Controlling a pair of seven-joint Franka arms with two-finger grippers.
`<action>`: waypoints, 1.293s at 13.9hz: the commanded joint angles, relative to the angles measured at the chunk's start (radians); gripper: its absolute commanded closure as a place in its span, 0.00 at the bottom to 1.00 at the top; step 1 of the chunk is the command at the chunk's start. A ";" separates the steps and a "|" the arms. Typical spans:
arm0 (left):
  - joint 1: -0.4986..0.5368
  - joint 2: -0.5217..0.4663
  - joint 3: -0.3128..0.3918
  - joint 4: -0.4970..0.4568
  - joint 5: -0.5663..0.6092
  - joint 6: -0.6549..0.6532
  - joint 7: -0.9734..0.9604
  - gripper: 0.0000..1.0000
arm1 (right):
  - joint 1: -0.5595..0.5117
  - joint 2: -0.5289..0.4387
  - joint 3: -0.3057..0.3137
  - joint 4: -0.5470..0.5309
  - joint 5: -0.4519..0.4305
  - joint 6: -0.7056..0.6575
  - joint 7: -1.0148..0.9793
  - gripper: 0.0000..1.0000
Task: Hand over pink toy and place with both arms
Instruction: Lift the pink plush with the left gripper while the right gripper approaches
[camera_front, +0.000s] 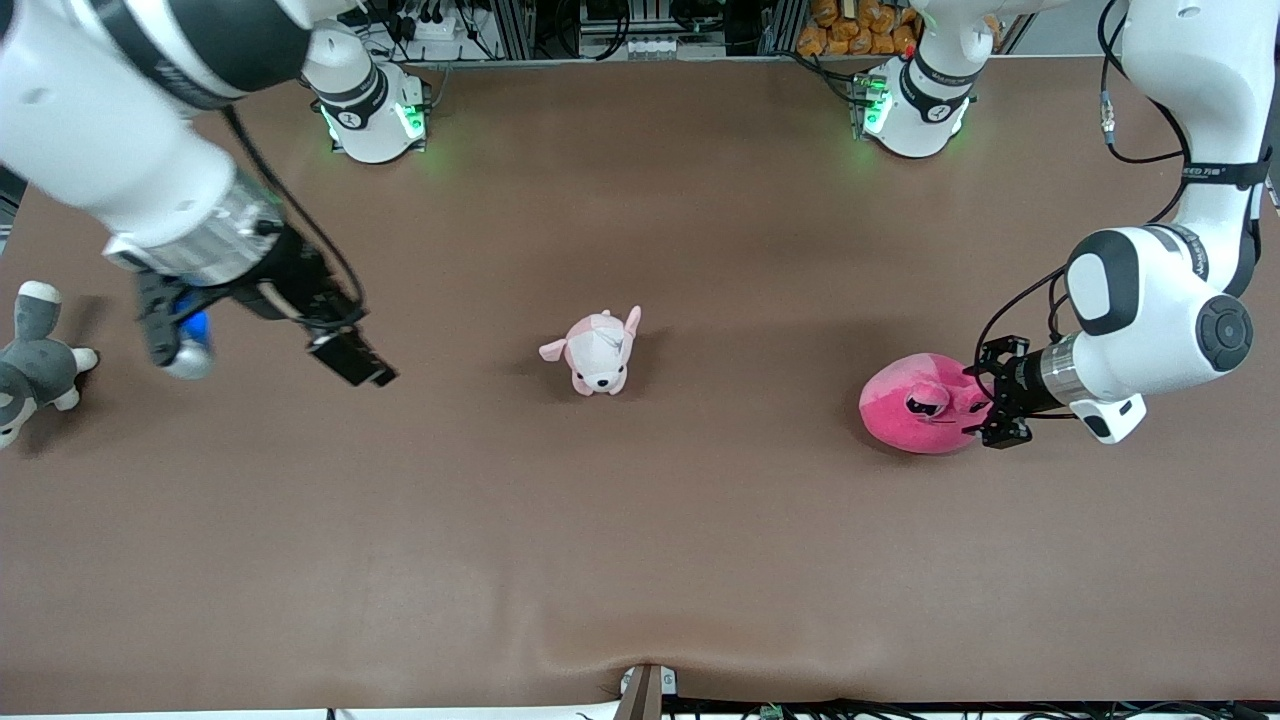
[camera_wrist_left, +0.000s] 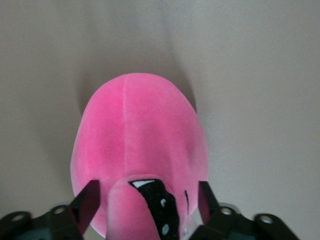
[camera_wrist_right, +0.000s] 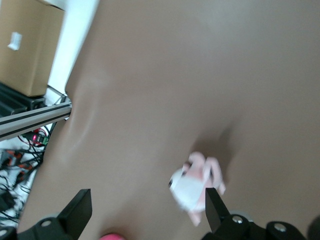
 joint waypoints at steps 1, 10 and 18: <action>0.004 -0.022 -0.005 -0.018 -0.027 0.014 0.017 1.00 | 0.047 0.036 -0.010 0.020 0.061 0.008 0.216 0.00; 0.001 -0.099 -0.048 0.101 -0.116 -0.036 0.015 1.00 | 0.202 0.135 -0.010 0.020 0.064 0.371 0.913 0.00; -0.011 -0.193 -0.341 0.217 -0.088 -0.090 -0.326 1.00 | 0.214 0.158 -0.010 0.024 0.058 0.442 1.007 0.00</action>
